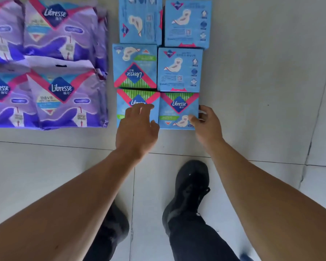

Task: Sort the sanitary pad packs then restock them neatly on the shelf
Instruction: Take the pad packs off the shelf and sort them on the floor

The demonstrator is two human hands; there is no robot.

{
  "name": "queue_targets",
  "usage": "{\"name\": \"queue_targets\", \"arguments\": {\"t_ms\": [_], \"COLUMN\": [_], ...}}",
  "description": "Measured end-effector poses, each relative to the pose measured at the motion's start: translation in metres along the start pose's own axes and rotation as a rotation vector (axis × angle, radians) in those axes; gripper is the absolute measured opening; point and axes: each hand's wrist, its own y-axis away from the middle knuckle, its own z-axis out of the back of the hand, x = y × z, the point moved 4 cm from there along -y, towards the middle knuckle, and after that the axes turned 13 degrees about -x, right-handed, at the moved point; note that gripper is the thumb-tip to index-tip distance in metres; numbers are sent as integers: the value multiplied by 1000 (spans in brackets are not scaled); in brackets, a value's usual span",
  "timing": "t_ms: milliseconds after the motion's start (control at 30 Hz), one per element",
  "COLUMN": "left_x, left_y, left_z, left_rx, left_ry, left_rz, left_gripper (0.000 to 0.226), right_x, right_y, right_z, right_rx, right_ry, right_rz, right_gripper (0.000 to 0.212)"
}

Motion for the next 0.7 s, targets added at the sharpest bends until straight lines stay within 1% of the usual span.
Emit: {"name": "queue_targets", "arguments": {"t_ms": [167,267,367,433,533,633,700], "left_x": [-2,-4,-10,-16,-27,-34,-34], "left_y": [-4,-5,0,6,20,36,47], "left_z": [-3,3,24,50,107,182,239], "left_rx": [-1,9,20,15,-5,-59,-114], "left_ry": [13,15,8,-5,-34,-48,-47], "left_rz": [-9,8,43,54,58,55,48], "left_gripper": [45,46,45,45,44,43,43], "right_x": [-1,10,36,64,126,202,257], "right_y": [-6,0,21,45,98,166,215], "right_z": [-8,-5,13,28,46,58,63], "right_rx": [4,37,34,33,38,21,1], "right_ry": [130,268,456,570,683,790,820], "right_rz": [40,87,145,263,535,856,1021], "right_gripper": [32,28,33,35,38,40,41]}}
